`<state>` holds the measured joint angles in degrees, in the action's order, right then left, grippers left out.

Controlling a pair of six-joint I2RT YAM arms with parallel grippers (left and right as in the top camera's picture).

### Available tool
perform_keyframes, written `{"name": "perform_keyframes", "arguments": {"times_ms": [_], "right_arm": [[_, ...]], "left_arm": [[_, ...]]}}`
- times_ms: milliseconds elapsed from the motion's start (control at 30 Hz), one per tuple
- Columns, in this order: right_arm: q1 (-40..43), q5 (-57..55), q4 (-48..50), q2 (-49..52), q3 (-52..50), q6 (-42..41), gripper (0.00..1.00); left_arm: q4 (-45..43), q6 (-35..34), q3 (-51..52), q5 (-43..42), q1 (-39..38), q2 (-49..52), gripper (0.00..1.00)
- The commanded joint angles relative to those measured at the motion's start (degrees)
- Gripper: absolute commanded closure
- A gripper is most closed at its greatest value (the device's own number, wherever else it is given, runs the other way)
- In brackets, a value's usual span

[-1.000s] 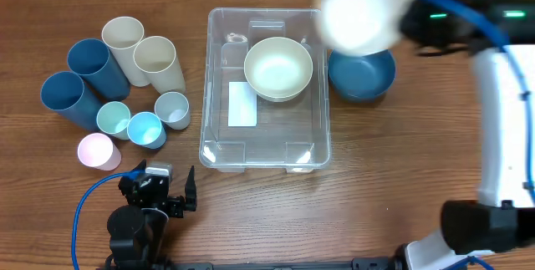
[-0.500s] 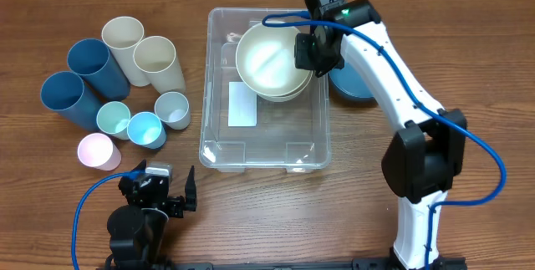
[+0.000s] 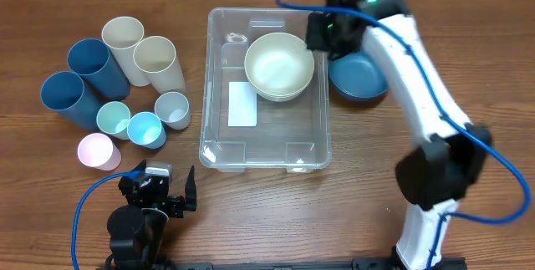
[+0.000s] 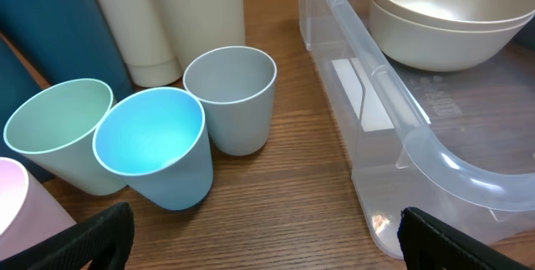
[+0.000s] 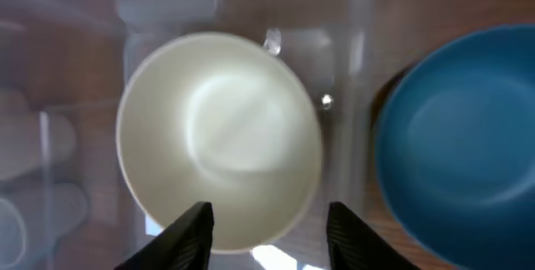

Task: Pack container
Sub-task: 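Carry the cream bowl with the right gripper and stack it in the bin, then move the right gripper to the blue bowl and grasp its rim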

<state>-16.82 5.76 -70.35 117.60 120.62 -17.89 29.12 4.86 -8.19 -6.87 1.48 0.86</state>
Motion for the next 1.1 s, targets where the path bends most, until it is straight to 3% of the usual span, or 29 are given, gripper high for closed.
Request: {"name": "perform_keyframes", "arguments": {"times_ms": [0,67,233,500,667,767,800,833,1067], "right_arm": [[8.4,-2.1,-3.2,-9.3,2.9,-0.6,0.41],[14.6,-2.1,-6.4,-9.4,2.8,-1.2,0.31],[25.2,-0.7,-9.0,-5.4,-3.7,-1.7,0.31],[25.0,5.5,1.1,1.7,-16.9,1.0,0.36],[24.0,5.2,8.6,2.3,-24.7,-0.2,0.47],[24.2,3.6,10.1,2.3,-26.2,-0.2,0.76],[24.4,3.3,10.1,2.3,-26.1,-0.2,0.81],[24.8,3.3,10.1,2.3,-26.1,-0.2,0.95],[27.3,3.3,7.0,-1.8,-21.6,-1.9,0.96]], "left_arm": [[0.1,-0.2,0.1,-0.2,-0.4,-0.6,0.00],[0.1,-0.2,0.1,-0.2,-0.4,-0.6,0.00],[0.1,-0.2,0.1,-0.2,-0.4,-0.6,0.00],[0.1,-0.2,0.1,-0.2,-0.4,-0.6,0.00],[0.1,-0.2,0.1,-0.2,-0.4,-0.6,0.00],[0.1,-0.2,0.1,-0.2,-0.4,-0.6,0.00],[0.1,-0.2,0.1,-0.2,-0.4,-0.6,0.00],[0.1,-0.2,0.1,-0.2,-0.4,-0.6,0.00],[0.1,-0.2,0.1,-0.2,-0.4,-0.6,0.00]]}}
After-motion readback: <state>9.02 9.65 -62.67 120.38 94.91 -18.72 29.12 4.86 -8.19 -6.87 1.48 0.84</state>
